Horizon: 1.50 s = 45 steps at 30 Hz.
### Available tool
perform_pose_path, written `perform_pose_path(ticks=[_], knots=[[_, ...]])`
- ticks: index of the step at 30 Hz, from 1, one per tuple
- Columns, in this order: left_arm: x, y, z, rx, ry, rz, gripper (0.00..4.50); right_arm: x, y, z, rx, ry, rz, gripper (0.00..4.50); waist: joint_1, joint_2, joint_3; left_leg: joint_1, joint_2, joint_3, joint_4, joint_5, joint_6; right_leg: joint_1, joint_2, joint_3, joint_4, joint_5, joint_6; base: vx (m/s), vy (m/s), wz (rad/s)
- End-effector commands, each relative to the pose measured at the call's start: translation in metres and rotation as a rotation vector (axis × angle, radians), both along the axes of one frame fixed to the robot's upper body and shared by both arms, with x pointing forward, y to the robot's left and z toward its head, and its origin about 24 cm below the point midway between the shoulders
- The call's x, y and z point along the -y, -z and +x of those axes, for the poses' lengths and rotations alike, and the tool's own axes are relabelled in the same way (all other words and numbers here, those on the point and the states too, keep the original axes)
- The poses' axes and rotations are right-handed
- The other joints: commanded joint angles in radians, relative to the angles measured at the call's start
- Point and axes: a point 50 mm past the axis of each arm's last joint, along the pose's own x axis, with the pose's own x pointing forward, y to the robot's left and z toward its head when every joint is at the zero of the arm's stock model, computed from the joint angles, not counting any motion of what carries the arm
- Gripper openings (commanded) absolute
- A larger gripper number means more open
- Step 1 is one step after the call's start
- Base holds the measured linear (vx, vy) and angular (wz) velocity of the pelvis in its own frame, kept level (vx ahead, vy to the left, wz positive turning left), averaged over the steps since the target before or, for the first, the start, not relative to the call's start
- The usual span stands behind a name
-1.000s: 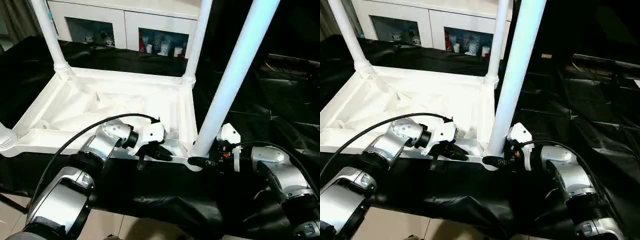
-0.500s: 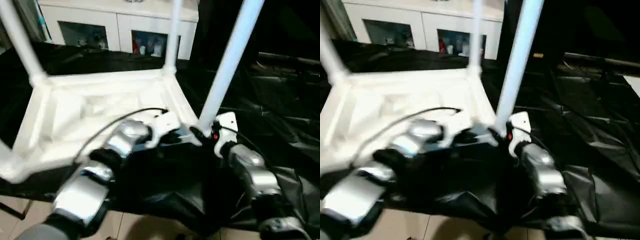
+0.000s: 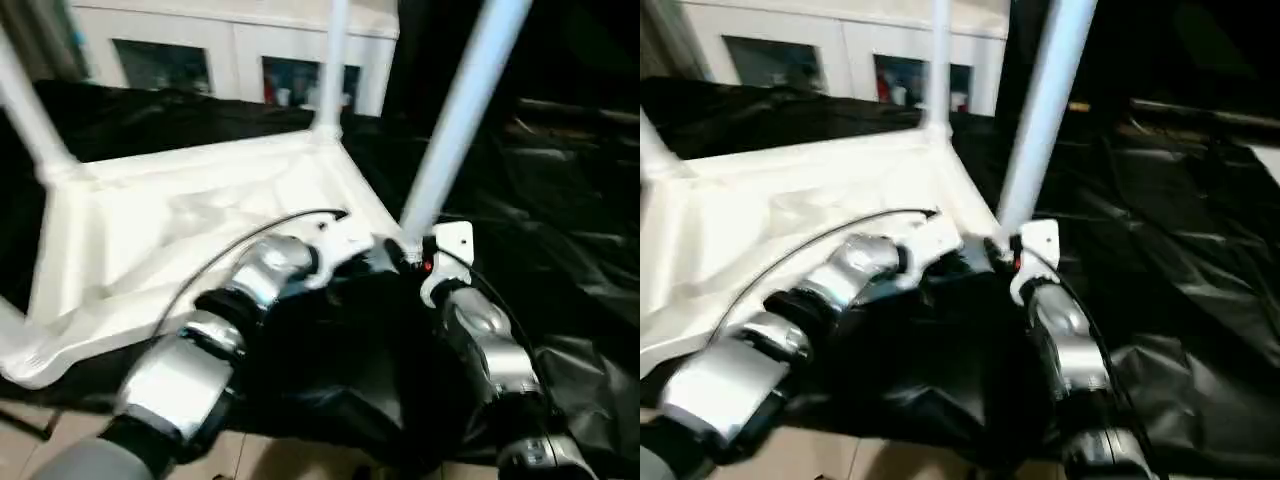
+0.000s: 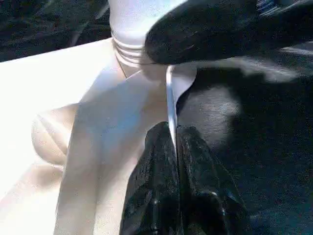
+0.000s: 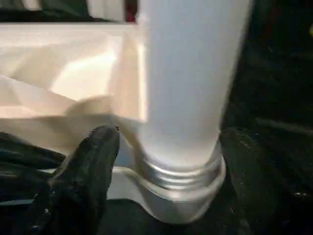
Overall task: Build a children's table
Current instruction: Rotate leg to tighten
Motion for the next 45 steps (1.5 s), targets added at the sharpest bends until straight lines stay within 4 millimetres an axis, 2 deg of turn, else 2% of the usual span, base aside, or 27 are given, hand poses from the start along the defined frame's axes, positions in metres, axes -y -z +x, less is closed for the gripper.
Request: perform_pose_path(ticks=[1,2,3,4,5,6,8,12,15,24,25,26,27,31,36,37,45], knots=[[-0.008,0.004,-0.003,-0.009,0.061,0.044,0.0,0.008,-0.012,0.0,0.006,-0.124,0.004,3.83,0.004,-0.003,-0.065,0.002,-0.006,0.013,-0.072,-0.277,0.06,0.052,-0.024,0.018,-0.07,-0.292,-0.2,0.0,0.0,0.0],[-0.012,0.004,-0.005,-0.014,0.1,0.048,0.0,0.014,-0.013,-0.001,-0.01,-0.181,-0.03,4.03,0.008,-0.003,-0.066,0.002,-0.006,0.012,-0.07,-0.264,0.073,0.061,-0.023,0.018,-0.066,-0.264,-0.215,0.0,0.0,0.0],[-0.012,0.004,-0.005,-0.015,0.103,0.048,0.0,0.014,-0.013,-0.002,-0.012,-0.185,-0.032,4.03,0.009,-0.003,-0.066,0.0,-0.005,0.012,-0.07,-0.253,0.079,0.062,-0.022,0.019,-0.064,-0.239,-0.222,0.0,0.0,0.0],[-0.017,0.005,-0.01,-0.042,0.167,0.052,0.0,0.024,-0.01,-0.007,-0.059,-0.292,-0.098,4.03,0.008,-0.001,-0.063,-0.001,-0.004,0.013,-0.07,-0.242,0.09,0.062,-0.021,0.018,-0.06,-0.205,-0.239,0.0,0.0,0.0],[-0.018,0.005,-0.011,-0.048,0.176,0.052,0.0,0.025,-0.01,-0.008,-0.066,-0.308,-0.105,4.03,0.009,-0.002,-0.063,-0.004,-0.004,0.012,-0.069,-0.237,0.094,0.066,-0.021,0.017,-0.059,-0.196,-0.243,0.0,0.0,0.0],[-0.019,0.005,-0.014,-0.061,0.23,0.052,0.0,0.031,-0.009,-0.013,-0.091,-0.39,-0.126,4.03,0.01,-0.002,-0.066,0.001,-0.003,0.016,-0.064,-0.235,0.104,0.064,-0.023,0.019,-0.057,-0.178,-0.259,0.0,0.0,0.0],[-0.024,0.006,-0.023,-0.113,0.346,0.05,0.0,0.038,-0.009,-0.021,-0.114,-0.506,-0.17,4.03,0.012,-0.006,-0.065,0.0,-0.001,0.017,-0.064,-0.224,0.114,0.064,-0.025,0.019,-0.055,-0.157,-0.277,0.0,0.0,0.0],[-0.029,0.006,-0.03,-0.17,0.436,0.048,0.0,0.047,-0.011,-0.028,-0.14,-0.604,-0.226,4.03,0.021,-0.006,-0.063,0.009,0.004,0.022,-0.063,-0.223,0.118,0.058,-0.026,0.023,-0.053,-0.156,-0.294,0.0,0.0,0.0],[-0.027,0.003,-0.033,-0.196,0.493,-0.002,0.0,0.048,-0.018,-0.031,-0.15,-0.684,-0.199,4.03,0.031,-0.008,-0.06,0.014,0.007,0.023,-0.067,-0.248,0.108,0.055,-0.026,0.022,-0.055,-0.196,-0.286,0.0,0.0,0.0],[-0.024,-0.003,-0.036,-0.214,0.548,-0.019,0.0,0.041,-0.019,-0.034,-0.189,-0.823,-0.17,4.03,0.055,-0.013,-0.064,0.011,0.008,0.024,-0.064,-0.206,0.099,0.058,-0.029,0.022,-0.046,-0.182,-0.273,0.0,0.0,0.0],[-0.025,-0.002,-0.036,-0.214,0.546,-0.017,0.0,0.04,-0.018,-0.034,-0.196,-0.828,-0.171,4.03,0.055,-0.016,-0.066,0.01,0.007,0.023,-0.063,-0.199,0.098,0.06,-0.029,0.022,-0.045,-0.182,-0.269,0.0,0.0,0.0],[-0.026,-0.002,-0.036,-0.212,0.542,-0.015,0.0,0.04,-0.017,-0.034,-0.206,-0.836,-0.175,4.03,0.055,-0.015,-0.066,0.009,0.006,0.023,-0.063,-0.194,0.098,0.06,-0.03,0.021,-0.044,-0.185,-0.267,0.0,0.0,0.0],[-0.026,-0.002,-0.036,-0.21,0.54,-0.014,0.0,0.04,-0.017,-0.034,-0.21,-0.838,-0.177,3.78,0.055,-0.014,-0.066,0.01,0.007,0.023,-0.063,-0.192,0.097,0.059,-0.03,0.022,-0.045,-0.187,-0.267,0.0,0.0,0.0],[-0.028,-0.002,-0.036,-0.208,0.528,-0.009,0.0,0.04,-0.014,-0.033,-0.23,-0.839,-0.204,3.44,0.055,-0.018,-0.067,0.009,0.005,0.023,-0.061,-0.184,0.098,0.06,-0.029,0.021,-0.044,-0.185,-0.264,0.0,0.0,0.0],[-0.029,-0.001,-0.035,-0.208,0.521,-0.009,0.0,0.041,-0.011,-0.032,-0.245,-0.839,-0.231,3.15,0.056,-0.016,-0.068,0.009,0.006,0.024,-0.06,-0.175,0.102,0.06,-0.029,0.021,-0.043,-0.175,-0.269,0.0,0.0,0.0],[-0.029,-0.001,-0.035,-0.206,0.518,-0.008,0.0,0.041,-0.01,-0.031,-0.248,-0.837,-0.234,2.95,0.056,-0.017,-0.068,0.008,0.006,0.023,-0.06,-0.17,0.104,0.061,-0.029,0.021,-0.041,-0.167,-0.27,0.0,0.0,0.0],[-0.03,-0.002,-0.035,-0.205,0.513,-0.011,0.0,0.038,-0.01,-0.03,-0.234,-0.822,-0.201,2.73,0.055,-0.013,-0.066,0.009,0.005,0.024,-0.06,-0.19,0.096,0.06,-0.027,0.021,-0.044,-0.189,-0.265,0.0,0.0,0.0]])
